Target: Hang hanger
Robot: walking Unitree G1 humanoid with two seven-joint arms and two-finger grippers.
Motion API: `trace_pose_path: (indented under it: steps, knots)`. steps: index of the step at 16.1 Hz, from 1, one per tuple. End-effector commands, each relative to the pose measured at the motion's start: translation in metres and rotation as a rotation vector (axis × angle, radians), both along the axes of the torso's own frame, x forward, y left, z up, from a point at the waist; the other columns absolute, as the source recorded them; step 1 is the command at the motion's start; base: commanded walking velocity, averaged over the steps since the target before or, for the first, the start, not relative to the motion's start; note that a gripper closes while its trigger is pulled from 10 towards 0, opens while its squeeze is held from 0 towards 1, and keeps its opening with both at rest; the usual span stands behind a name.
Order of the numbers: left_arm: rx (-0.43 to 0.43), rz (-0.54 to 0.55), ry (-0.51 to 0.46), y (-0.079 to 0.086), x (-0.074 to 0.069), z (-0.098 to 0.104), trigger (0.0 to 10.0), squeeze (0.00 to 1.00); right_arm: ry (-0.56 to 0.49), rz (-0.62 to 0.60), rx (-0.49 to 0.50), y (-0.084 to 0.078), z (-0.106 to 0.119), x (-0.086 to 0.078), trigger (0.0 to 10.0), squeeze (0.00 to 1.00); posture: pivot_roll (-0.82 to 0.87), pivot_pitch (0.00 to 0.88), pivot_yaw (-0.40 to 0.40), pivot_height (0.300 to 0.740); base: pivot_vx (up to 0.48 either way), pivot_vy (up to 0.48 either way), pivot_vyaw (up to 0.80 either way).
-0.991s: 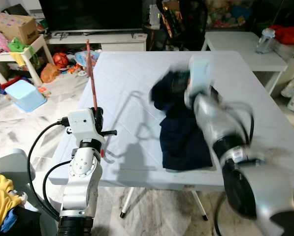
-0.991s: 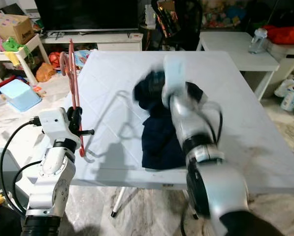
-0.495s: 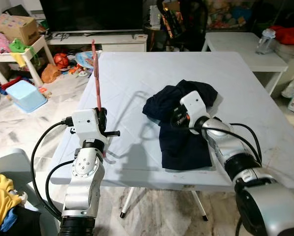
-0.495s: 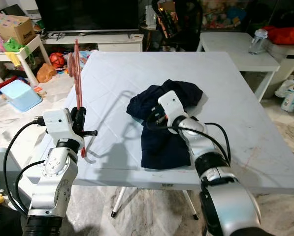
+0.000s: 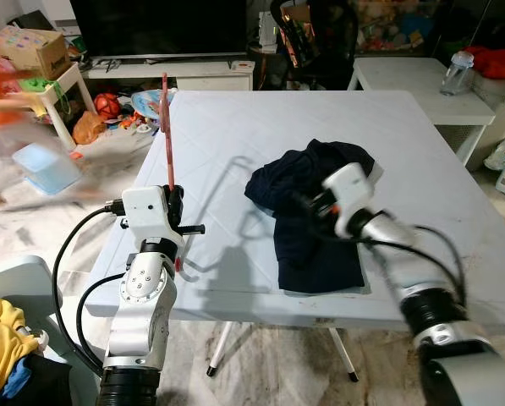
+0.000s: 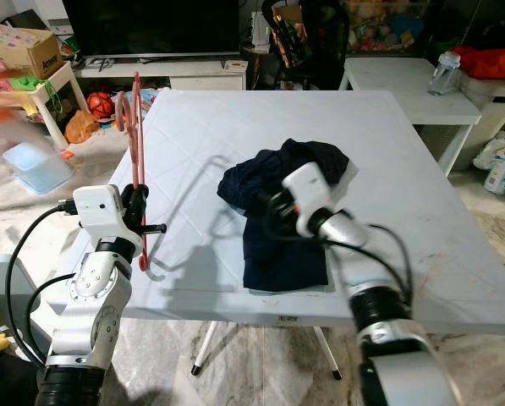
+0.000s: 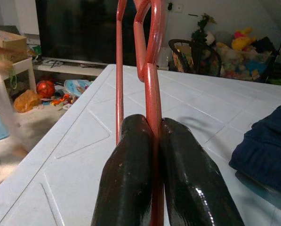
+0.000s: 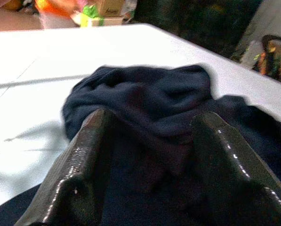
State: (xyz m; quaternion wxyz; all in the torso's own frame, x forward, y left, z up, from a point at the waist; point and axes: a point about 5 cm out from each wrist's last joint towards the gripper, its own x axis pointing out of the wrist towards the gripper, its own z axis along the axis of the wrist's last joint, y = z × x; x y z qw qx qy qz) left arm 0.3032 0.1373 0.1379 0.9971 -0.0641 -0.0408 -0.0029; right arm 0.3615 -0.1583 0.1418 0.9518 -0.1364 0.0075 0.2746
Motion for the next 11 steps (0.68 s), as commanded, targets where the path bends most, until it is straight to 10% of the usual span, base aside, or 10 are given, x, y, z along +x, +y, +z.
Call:
trace_pose_path:
  steps: [1, 7, 11]
  knots:
    - [0.001, -0.009, 0.044, -0.001, -0.001, -0.009, 10.0, 0.00, 0.031, 0.009, 0.002, -0.008, -0.002, -0.004, 10.0, 1.00, -0.09, 0.000, 0.024, 0.740, 0.000, 0.000, 0.00]
    - [0.006, -0.014, 0.045, 0.001, 0.001, -0.009, 10.0, 0.00, 0.196, 0.280, -0.026, -0.029, -0.001, -0.027, 10.0, 1.00, -0.08, 0.000, 0.027, 0.740, 0.000, 0.000, 0.00]
    - [0.007, -0.013, 0.045, 0.001, 0.000, -0.009, 10.0, 0.00, 0.351, 0.468, 0.064, -0.008, -0.019, -0.050, 10.0, 1.00, -0.08, 0.000, 0.026, 0.740, 0.000, 0.000, 0.00]
